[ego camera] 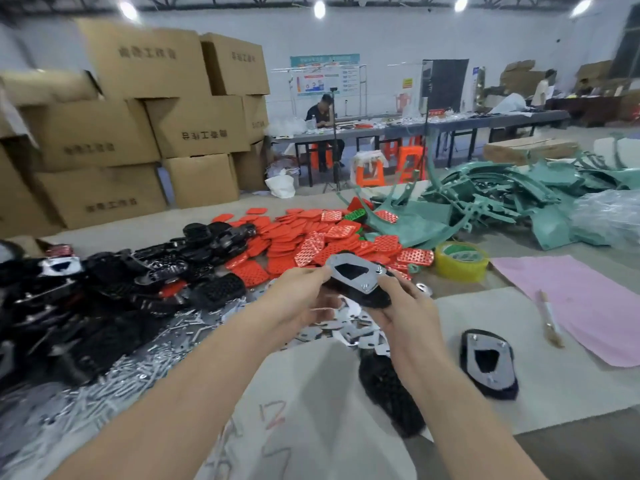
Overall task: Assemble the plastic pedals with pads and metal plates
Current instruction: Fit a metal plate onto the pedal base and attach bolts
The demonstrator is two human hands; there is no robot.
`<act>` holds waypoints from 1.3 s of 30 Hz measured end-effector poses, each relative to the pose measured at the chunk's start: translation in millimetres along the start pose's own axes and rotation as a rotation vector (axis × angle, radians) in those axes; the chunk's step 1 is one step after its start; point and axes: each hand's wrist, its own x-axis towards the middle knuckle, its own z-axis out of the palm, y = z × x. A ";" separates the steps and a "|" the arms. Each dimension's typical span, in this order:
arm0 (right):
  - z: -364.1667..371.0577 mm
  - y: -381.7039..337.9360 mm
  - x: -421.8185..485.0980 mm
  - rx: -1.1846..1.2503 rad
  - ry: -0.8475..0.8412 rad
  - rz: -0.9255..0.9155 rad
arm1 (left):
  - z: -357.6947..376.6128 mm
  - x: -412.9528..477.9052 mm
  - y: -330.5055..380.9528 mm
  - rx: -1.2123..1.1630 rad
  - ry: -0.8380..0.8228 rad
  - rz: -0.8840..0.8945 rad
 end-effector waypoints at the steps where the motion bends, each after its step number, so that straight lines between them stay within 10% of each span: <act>1: 29.0 15.5 -3.8 0.006 -0.052 0.043 | -31.2 -6.0 3.2 -0.013 0.082 0.031; 12: 242.3 104.6 -53.4 -0.167 -0.521 0.276 | -269.5 -64.7 54.3 -0.081 0.762 0.296; 21: 284.0 147.7 -24.5 -0.311 -0.539 0.225 | -368.7 -65.0 103.8 -0.120 1.092 0.304; 32: 243.2 179.2 40.2 -0.448 -0.349 0.187 | -318.7 50.7 -1.8 0.815 0.600 0.164; 39: 225.1 167.7 69.0 -0.427 -0.309 0.164 | -338.1 119.5 -20.3 1.171 0.628 -0.106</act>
